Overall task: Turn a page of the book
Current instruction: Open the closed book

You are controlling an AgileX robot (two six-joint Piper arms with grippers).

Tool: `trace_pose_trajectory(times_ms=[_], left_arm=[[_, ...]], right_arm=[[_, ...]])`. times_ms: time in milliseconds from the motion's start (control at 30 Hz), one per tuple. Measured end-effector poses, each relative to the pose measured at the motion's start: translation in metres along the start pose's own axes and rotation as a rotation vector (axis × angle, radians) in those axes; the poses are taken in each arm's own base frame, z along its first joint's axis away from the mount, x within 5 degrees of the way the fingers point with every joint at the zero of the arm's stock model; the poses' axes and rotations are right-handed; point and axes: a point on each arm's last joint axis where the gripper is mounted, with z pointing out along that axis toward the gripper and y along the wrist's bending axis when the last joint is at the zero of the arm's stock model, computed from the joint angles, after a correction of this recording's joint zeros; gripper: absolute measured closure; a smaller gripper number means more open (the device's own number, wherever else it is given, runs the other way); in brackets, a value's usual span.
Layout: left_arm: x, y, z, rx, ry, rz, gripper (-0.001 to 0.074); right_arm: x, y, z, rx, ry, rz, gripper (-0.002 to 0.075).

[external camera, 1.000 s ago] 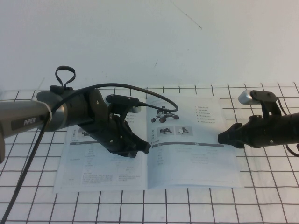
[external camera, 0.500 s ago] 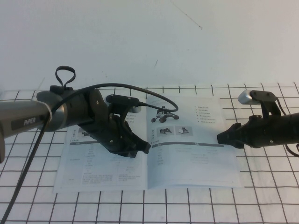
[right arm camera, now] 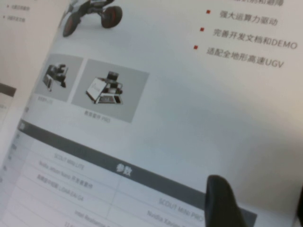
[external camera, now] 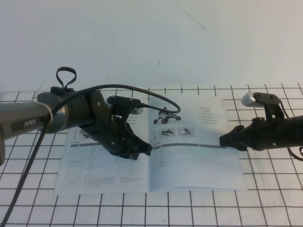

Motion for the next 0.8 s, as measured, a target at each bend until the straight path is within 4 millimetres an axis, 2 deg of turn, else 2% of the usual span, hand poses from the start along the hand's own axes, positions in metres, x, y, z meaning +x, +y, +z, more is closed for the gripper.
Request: trace_pose_trajectory(times_ms=[433,667,800], left_arm=[[0.0,0.0,0.0,0.0,0.0,-0.003,0.0738],[0.0,0.0,0.0,0.0,-0.001,-0.003,0.0738],[0.0,0.0,0.0,0.0,-0.001,-0.003,0.0737]], right_arm=[[-0.005,0.009,-0.001,-0.105,-0.06,0.01,0.0383],[-0.022,0.024,-0.019,-0.126,-0.13,-0.033,0.0383],[-0.024,0.029,-0.023,-0.156,-0.143,-0.041,0.0383]])
